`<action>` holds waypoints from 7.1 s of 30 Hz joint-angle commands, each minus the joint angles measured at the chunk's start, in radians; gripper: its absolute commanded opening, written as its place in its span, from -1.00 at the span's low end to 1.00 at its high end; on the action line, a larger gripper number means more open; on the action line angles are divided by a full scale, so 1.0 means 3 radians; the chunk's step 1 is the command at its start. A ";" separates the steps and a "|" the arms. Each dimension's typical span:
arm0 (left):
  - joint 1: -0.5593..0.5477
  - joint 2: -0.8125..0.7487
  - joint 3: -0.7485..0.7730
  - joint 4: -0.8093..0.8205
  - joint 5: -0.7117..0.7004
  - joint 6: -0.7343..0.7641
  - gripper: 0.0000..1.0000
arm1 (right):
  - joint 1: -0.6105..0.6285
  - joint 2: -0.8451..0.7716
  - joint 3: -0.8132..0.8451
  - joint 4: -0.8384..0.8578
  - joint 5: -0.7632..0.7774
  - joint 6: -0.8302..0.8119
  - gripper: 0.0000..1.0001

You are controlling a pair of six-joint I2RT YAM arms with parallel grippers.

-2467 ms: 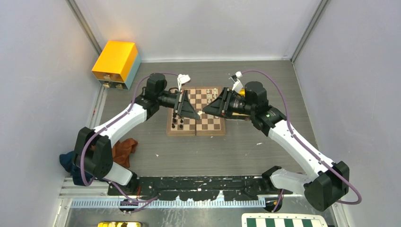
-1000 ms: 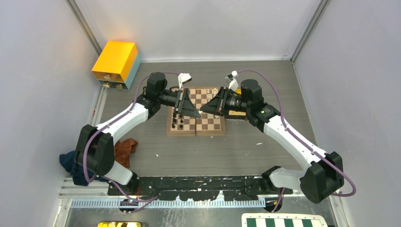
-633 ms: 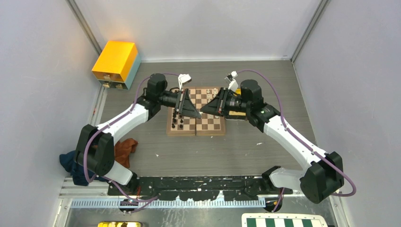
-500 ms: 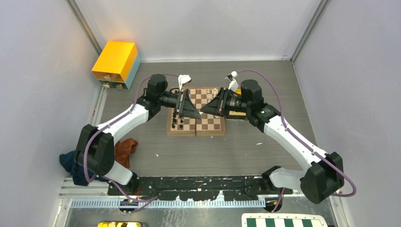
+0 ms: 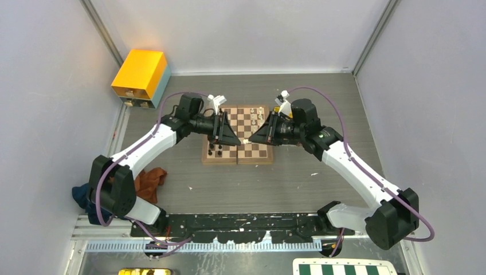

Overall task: Set up the chess pieces on the board
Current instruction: Place the chess piece on the chessboard, then adjust the storage box.

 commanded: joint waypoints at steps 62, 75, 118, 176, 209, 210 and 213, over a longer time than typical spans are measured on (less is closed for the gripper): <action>0.0062 -0.0775 -0.0128 -0.0190 -0.1176 0.0010 0.06 | 0.0696 0.1595 0.0666 -0.0656 0.2796 -0.1818 -0.98; 0.0062 -0.0802 -0.0116 -0.0267 -0.1182 0.0088 0.06 | 0.0673 0.1695 0.0741 -0.0661 0.2819 -0.1812 -0.98; 0.0062 -0.0687 -0.0077 -0.0240 -0.1142 0.0087 0.08 | 0.0547 0.1737 0.0851 -0.0798 0.2725 -0.1792 -0.32; 0.0149 0.0051 0.0365 -0.0113 -0.1057 0.0019 0.11 | -0.1408 0.2248 0.1672 -0.1074 0.2917 -0.1742 -0.04; 0.0266 0.0162 0.0199 0.0165 -0.0912 -0.0166 0.11 | -0.1822 0.2867 0.2359 -0.1565 0.2328 -0.1265 -0.98; 0.0269 0.0160 0.0199 0.0179 -0.0910 -0.0172 0.11 | -0.1850 0.2844 0.2351 -0.1584 0.2333 -0.1249 -0.98; 0.0266 0.0170 0.0201 0.0220 -0.0899 -0.0207 0.11 | -0.1980 0.2789 0.2281 -0.1581 0.2165 -0.1118 -0.98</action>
